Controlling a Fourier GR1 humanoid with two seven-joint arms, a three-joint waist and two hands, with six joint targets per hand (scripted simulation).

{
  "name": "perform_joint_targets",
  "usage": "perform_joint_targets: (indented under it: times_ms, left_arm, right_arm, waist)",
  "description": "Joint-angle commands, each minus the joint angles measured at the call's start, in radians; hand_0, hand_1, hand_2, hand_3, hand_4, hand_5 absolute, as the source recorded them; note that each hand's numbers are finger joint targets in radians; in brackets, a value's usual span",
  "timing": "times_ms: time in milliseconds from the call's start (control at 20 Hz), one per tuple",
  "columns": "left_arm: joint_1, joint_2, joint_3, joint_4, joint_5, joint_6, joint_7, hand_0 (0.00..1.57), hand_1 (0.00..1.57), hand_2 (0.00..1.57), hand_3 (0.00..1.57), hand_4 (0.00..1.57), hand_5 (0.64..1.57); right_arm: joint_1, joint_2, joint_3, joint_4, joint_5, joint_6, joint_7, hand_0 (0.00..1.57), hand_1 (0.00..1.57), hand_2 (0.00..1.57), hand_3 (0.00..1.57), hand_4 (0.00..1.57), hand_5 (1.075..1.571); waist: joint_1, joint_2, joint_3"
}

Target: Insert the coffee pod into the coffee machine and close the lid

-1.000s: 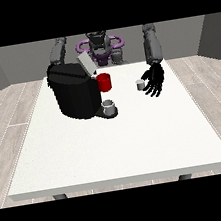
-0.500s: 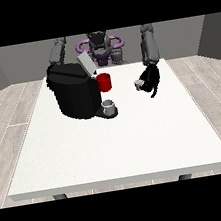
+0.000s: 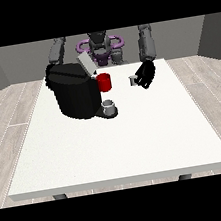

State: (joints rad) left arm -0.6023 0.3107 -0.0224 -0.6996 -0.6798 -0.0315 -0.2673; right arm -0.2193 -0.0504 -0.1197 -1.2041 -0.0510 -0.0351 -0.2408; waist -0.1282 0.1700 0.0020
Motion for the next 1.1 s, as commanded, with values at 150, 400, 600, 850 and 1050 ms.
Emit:
perform_joint_targets:
  times_ms: [150, 400, 600, 850, 1050]
  left_arm:
    - [-0.046, 0.014, 0.053, 0.030, 0.039, -0.068, -0.030, 1.52, 1.52, 1.47, 1.34, 0.59, 1.571]
    - [-0.091, -0.051, 0.027, -0.057, 0.042, -0.143, 0.068, 1.42, 1.42, 1.39, 1.29, 0.60, 1.571]
    - [-0.059, -0.086, 0.019, -0.105, 0.051, -0.148, 0.062, 1.36, 1.36, 1.38, 1.33, 0.56, 1.571]
    - [-0.086, -0.063, 0.068, -0.120, 0.082, -0.195, 0.108, 1.26, 1.26, 1.31, 1.26, 0.58, 1.571]
    - [-0.121, -0.082, 0.043, -0.159, 0.076, -0.258, 0.173, 1.46, 1.46, 1.47, 1.42, 0.63, 1.571]
  right_arm:
    - [0.052, 0.023, 0.040, 0.006, 0.009, 0.011, 0.005, 0.00, 0.00, 0.00, 0.00, 0.28, 1.571]
    - [-0.024, -0.035, -0.035, 0.119, -0.024, 0.016, -0.023, 0.00, 0.00, 0.00, 0.00, 0.28, 1.571]
    - [-0.020, -0.033, -0.030, 0.152, 0.004, -0.020, -0.044, 0.00, 0.00, 0.00, 0.00, 0.23, 1.571]
    - [-0.006, -0.034, -0.022, 0.140, -0.023, 0.025, -0.050, 0.00, 0.00, 0.00, 0.00, 0.30, 1.571]
    - [0.036, -0.027, 0.016, 0.121, 0.011, 0.015, -0.017, 0.00, 0.00, 0.00, 0.00, 0.31, 1.571]
  waist:
    - [-0.021, -0.045, -0.0024]
    - [0.038, -0.088, -0.0019]
    - [0.071, -0.122, -0.0019]
    - [0.050, -0.127, -0.0019]
    - [0.033, -0.169, -0.0019]
